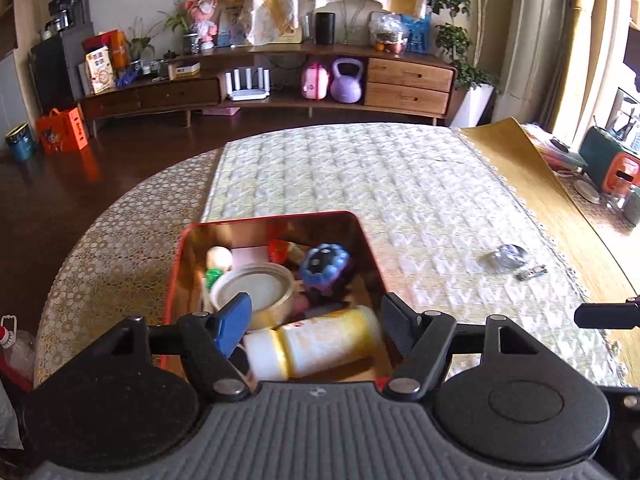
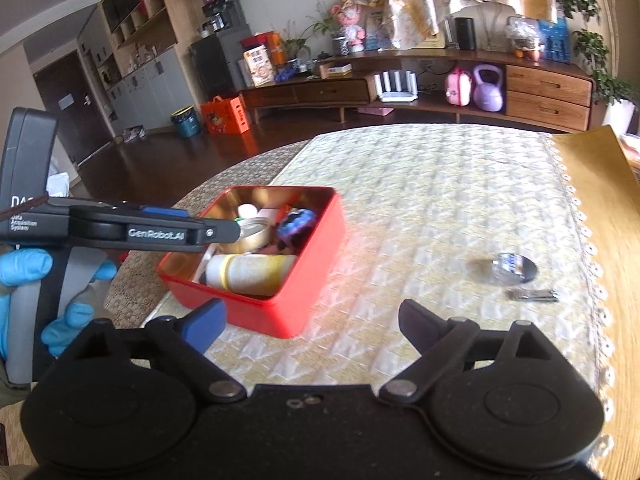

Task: Organize rigid objects
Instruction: 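Move both grippers toward the labeled round case and nail clipper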

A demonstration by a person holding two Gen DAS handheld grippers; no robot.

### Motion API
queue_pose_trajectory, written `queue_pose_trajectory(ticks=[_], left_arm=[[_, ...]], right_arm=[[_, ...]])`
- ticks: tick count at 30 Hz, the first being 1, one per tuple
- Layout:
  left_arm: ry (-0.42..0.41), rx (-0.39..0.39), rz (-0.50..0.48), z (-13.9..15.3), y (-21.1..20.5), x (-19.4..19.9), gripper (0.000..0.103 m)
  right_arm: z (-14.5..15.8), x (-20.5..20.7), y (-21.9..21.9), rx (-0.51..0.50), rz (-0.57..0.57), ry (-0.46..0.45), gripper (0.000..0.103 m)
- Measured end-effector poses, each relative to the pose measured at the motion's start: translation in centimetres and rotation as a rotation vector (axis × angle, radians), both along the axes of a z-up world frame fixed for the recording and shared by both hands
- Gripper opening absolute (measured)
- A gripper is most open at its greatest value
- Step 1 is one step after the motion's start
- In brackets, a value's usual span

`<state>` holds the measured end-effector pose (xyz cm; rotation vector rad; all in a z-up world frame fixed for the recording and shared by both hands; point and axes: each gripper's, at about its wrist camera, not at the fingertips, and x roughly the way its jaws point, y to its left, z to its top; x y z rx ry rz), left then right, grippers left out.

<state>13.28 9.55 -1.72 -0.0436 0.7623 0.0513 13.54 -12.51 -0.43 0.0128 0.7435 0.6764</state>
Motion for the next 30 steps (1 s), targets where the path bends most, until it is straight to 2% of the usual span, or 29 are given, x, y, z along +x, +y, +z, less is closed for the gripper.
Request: queue_pose_trajectory(ticks=[3, 10, 17, 24, 30], left_arm=[[-0.005, -0.001, -0.013, 0.0, -1.7, -0.1, 0.08], [-0.015, 0.003, -0.052, -0.3, -5.4, 0.6, 0.083], [-0.002, 0.014, -0.111, -1.0, -10.0, 2.5, 0.084], [0.012, -0.01, -0.156, -1.8, -13.8, 5.7, 0.084], [0.057, -0.009, -0.172, -3.2, -16.9, 8.8, 0.084]], right_arm=[[-0.3, -0.1, -2.1, -0.001, -0.042, -0.013, 0.098], [-1.6, 0.2, -6.4, -0.023, -0.104, -0.045, 0.101], [-3.0, 1.1, -9.4, -0.031, -0.088, -0.085, 0.103], [-4.3, 3.3, -11.4, -0.071, -0.067, -0.087, 0.102], [-5.2, 5.7, -12.4, -0.115, -0.037, -0.103, 0.102]])
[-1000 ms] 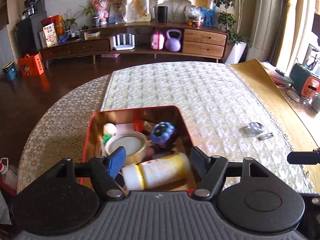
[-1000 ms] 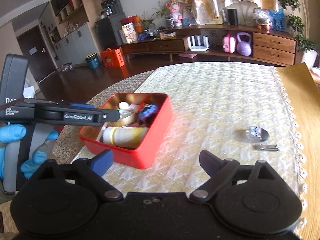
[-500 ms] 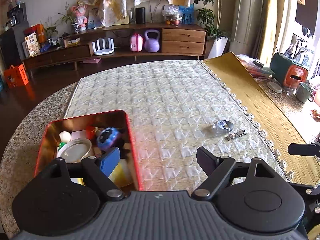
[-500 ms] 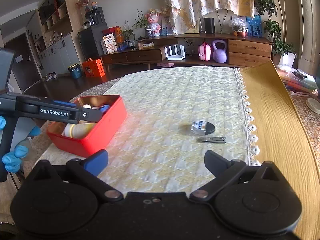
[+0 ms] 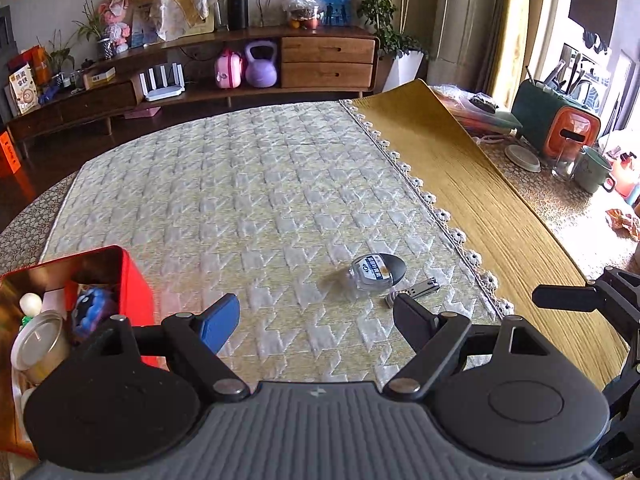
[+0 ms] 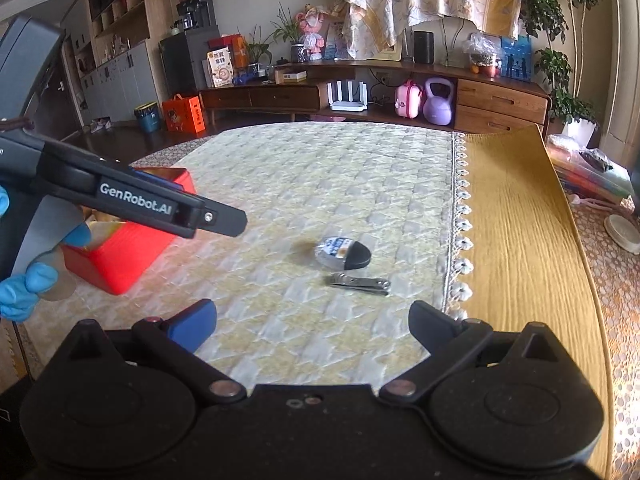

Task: Organize rigid objects
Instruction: 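Move both grippers toward the labeled round case and nail clipper, then grasp the labeled round case with the left gripper while the right gripper grasps the nail clipper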

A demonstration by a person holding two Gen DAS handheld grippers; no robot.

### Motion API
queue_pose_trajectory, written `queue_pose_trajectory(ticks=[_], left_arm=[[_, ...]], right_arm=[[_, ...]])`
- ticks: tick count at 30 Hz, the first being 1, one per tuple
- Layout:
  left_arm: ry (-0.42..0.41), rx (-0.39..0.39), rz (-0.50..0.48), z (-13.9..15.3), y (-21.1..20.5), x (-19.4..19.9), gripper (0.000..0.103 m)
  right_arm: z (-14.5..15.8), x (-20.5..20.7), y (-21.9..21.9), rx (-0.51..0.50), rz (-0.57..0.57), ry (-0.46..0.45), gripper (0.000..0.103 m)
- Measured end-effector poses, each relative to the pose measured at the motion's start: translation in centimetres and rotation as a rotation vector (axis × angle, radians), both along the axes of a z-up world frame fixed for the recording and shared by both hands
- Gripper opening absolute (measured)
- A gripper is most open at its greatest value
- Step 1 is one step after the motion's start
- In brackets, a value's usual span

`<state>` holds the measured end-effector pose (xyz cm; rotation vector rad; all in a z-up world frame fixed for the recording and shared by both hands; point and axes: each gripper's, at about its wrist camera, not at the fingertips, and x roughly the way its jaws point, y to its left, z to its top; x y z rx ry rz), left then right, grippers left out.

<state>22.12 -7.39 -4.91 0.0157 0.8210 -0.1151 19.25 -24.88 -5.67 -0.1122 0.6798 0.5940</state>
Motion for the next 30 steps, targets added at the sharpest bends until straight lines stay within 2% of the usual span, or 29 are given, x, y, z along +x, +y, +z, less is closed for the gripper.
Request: queue_pose_trajectory(ticks=[5, 10, 16, 18, 22, 26, 30], left_arm=[[0.052, -0.004, -0.014, -1.3, -1.7, 2.7, 0.084], [0.108, -0.023, -0.033, -2.7, -3.1, 5.2, 0.084], [0.156, -0.046, -0.01, -4.5, -4.1, 8.1, 0.084], [0.171, -0.054, -0.005, -5.0, -4.5, 8.9, 0.084], [0.186, -0.053, 0.004, -6.0, -5.1, 9.9, 0.084], [0.186, -0.052, 0.018, -6.7, -5.2, 10.3, 0.084], [0.175, -0.026, 0.023, -7.3, -5.4, 10.4, 0.084]], right_arm=[[-0.9, 1.8, 0.3, -0.05, 0.043, -0.029, 0.102], [-2.2, 3.5, 1.0, -0.104, 0.112, -0.038, 0.096], [-3.0, 5.8, 0.6, -0.106, 0.152, -0.03, 0.086], [-3.5, 6.6, 0.5, -0.108, 0.156, -0.018, 0.079], [-4.5, 7.6, 0.5, -0.107, 0.159, -0.002, 0.072], [-5.0, 8.0, 0.8, -0.112, 0.171, -0.006, 0.059], [-5.4, 7.9, 0.9, -0.113, 0.174, -0.022, 0.059]])
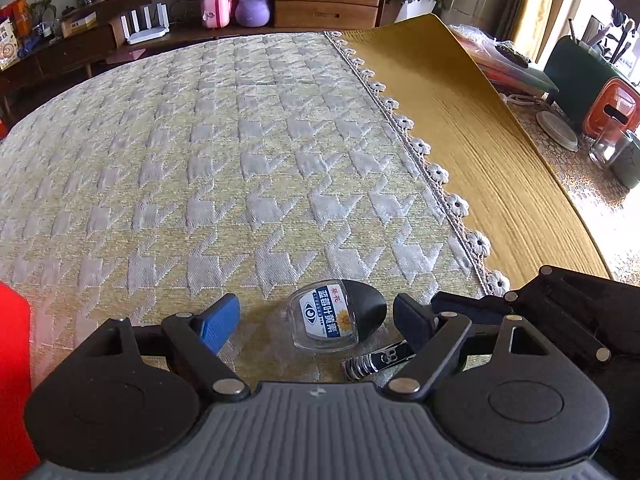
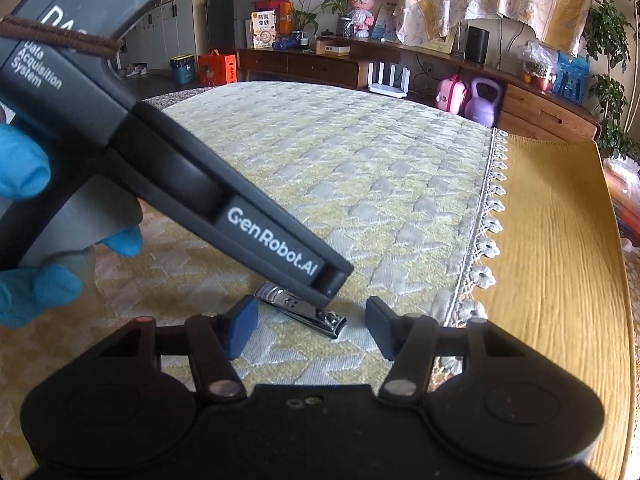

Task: Organize rigid objects
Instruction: 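Grasp the labeled round case with the left gripper while the right gripper grasps the nail clipper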

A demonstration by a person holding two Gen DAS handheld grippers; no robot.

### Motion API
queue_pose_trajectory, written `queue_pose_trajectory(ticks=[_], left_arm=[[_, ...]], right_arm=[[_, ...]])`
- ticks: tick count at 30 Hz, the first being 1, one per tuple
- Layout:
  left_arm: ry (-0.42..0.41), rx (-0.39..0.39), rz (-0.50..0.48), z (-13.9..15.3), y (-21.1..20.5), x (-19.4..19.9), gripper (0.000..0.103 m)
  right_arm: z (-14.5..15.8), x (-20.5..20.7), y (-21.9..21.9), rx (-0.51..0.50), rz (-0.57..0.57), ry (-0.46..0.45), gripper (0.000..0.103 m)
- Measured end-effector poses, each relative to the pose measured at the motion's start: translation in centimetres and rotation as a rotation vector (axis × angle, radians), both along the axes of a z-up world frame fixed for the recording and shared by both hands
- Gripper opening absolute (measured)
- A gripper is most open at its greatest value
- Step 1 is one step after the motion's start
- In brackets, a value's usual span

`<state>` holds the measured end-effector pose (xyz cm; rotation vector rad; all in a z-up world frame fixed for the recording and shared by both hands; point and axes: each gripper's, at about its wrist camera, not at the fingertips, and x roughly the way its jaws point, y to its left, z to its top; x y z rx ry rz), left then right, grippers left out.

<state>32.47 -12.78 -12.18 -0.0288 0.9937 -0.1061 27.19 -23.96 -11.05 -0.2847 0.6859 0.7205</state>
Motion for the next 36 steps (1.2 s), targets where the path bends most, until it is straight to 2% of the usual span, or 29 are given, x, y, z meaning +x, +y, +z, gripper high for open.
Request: queue_pose_trajectory(ticks=[4, 6, 8, 13, 15, 21, 26, 36], left_arm=[[-0.014, 0.011, -0.002, -0.2, -0.1, -0.2, 0.083], [-0.023, 0.021, -0.008, -0.2, -0.2, -0.3, 0.079], [-0.032, 0.025, -0.021, -0.2, -0.3, -0.3, 0.069], [-0.041, 0.024, -0.036, 0.0, -0.1, -0.2, 0.054], [-0.037, 0.01, -0.035, 0.1, 0.3, -0.3, 0.054], [-0.033, 0.009, -0.008, 0.4, 1.6, -1.2, 0.054], [-0.04, 0.0, 0.005, 1.2, 2.9, -2.6, 0.054], [-0.061, 0.038, 0.02, 3.8, 5.9, -7.3, 0.054]], right_arm=[[0.0, -0.1, -0.2, 0.027, -0.002, 0.003, 0.053], [0.0, -0.3, -0.3, 0.031, -0.005, 0.0, 0.05], [0.0, -0.3, -0.3, 0.03, -0.007, -0.006, 0.046], [0.2, -0.9, -0.3, 0.026, -0.003, -0.009, 0.032], [0.3, -1.2, -0.2, 0.025, -0.009, -0.009, 0.023], [0.4, -2.8, 0.3, 0.011, -0.051, -0.026, 0.01], [0.5, -4.4, 0.7, 0.01, -0.116, -0.017, 0.01], [1.6, -7.2, 1.4, 0.045, -0.214, 0.038, 0.01]])
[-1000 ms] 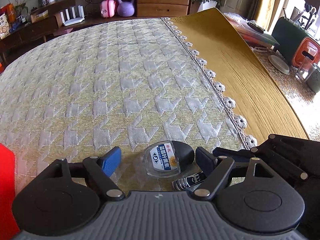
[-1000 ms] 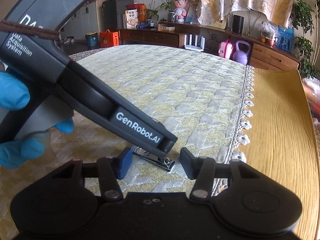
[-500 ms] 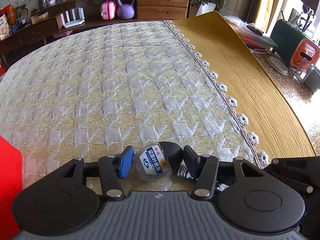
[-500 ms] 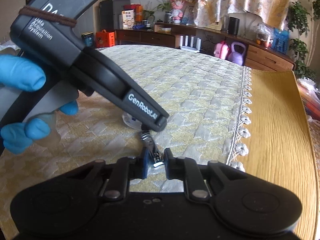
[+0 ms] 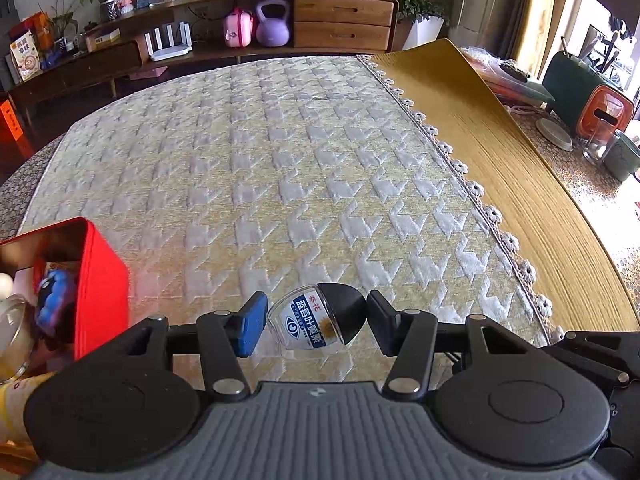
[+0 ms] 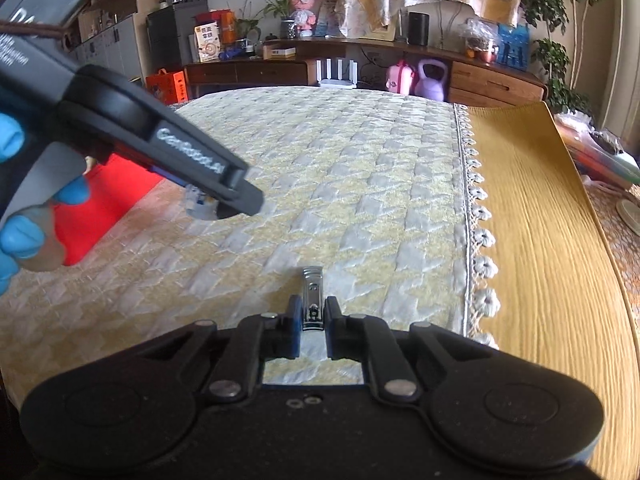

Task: Organize rigid objects
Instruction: 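Carry the round case and nail clipper with both grippers into the red tin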

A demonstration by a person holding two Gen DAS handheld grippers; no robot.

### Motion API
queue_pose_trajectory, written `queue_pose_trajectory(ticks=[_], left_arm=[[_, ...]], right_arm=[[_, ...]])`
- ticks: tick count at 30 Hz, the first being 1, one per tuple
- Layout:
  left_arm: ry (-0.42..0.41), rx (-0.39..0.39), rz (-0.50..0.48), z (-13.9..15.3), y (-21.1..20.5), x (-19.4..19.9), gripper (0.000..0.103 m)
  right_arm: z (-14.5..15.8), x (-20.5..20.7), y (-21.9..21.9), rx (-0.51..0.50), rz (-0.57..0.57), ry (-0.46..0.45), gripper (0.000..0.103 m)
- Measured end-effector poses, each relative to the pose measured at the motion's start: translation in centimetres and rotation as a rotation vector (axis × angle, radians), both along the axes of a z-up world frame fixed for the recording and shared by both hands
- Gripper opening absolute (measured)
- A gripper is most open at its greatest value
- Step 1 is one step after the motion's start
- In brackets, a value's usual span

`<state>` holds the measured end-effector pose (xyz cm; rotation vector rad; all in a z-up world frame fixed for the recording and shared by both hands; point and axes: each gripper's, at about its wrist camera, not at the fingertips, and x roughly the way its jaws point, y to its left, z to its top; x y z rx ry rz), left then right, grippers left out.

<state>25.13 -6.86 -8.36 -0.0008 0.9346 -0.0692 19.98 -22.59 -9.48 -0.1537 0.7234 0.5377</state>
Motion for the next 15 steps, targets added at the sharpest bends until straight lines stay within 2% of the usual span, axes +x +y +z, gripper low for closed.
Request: queue_pose_trajectory(ticks=[15], left_arm=[[-0.056, -0.016, 0.052, 4.4, 8.2, -7.0, 0.054]], right_arm=[[3.5, -4.2, 1.6, 0.002, -0.044, -0.049, 0.01]])
